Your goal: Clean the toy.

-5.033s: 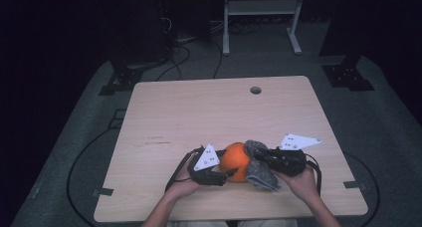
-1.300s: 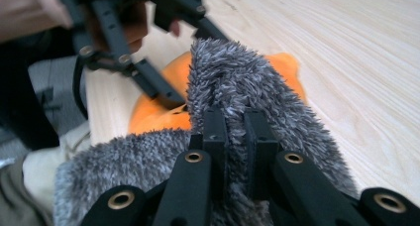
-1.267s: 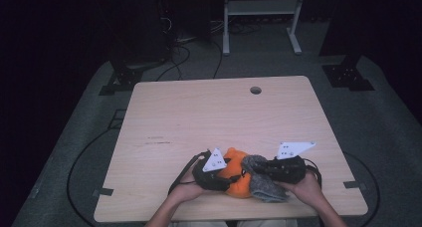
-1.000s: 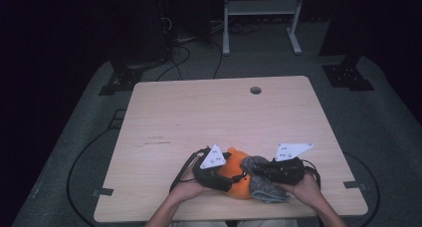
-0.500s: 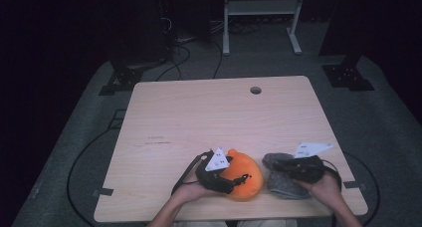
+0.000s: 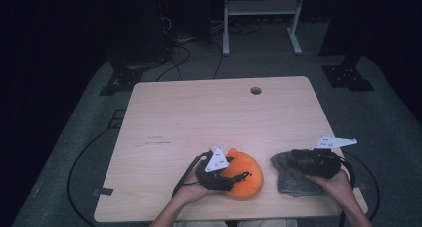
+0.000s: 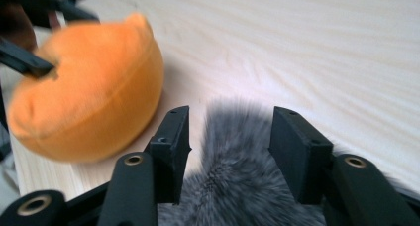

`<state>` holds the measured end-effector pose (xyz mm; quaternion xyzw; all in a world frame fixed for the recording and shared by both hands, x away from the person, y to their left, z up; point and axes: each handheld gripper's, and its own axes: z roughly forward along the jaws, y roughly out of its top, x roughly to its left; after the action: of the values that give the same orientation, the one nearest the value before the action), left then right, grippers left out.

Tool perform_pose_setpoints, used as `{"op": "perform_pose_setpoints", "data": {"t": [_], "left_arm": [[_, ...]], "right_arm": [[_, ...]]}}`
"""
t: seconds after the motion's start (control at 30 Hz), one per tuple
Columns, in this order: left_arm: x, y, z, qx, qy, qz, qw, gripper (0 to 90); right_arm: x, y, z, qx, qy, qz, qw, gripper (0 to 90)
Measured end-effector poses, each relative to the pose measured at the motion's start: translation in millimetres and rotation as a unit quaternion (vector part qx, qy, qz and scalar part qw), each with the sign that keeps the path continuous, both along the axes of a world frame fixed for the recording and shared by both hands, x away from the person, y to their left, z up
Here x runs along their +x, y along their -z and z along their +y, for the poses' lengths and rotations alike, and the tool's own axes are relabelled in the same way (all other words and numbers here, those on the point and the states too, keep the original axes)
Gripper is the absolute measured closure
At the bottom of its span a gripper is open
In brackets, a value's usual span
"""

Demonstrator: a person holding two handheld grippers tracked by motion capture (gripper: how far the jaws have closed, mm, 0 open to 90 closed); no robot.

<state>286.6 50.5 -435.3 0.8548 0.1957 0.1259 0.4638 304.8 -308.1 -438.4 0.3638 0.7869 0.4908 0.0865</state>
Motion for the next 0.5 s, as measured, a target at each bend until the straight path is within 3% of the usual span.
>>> {"op": "perform_pose_setpoints", "data": {"t": [0.07,0.2,0.4,0.5], "left_arm": [[-0.3,-0.4,-1.2,0.003,-0.006,0.002,1.0000,44.6],[-2.1,-1.9,-2.4,0.008,-0.009,-0.003,0.9999,51.9],[-2.6,-5.7,-0.6,-0.015,-0.013,-0.004,0.9998,58.1],[-4.4,-8.3,-0.6,-0.022,-0.002,-0.002,0.9998,58.6]], "right_arm": [[-3.3,-2.0,-0.2,0.003,0.006,-0.018,0.9998,44.4],[-7.7,-3.9,-0.7,0.022,0.005,-0.028,0.9994,44.6],[-10.4,-5.3,3.3,0.031,0.001,-0.030,0.9991,44.9],[-11.0,-6.4,5.3,0.029,0.004,-0.038,0.9989,45.7]]}}
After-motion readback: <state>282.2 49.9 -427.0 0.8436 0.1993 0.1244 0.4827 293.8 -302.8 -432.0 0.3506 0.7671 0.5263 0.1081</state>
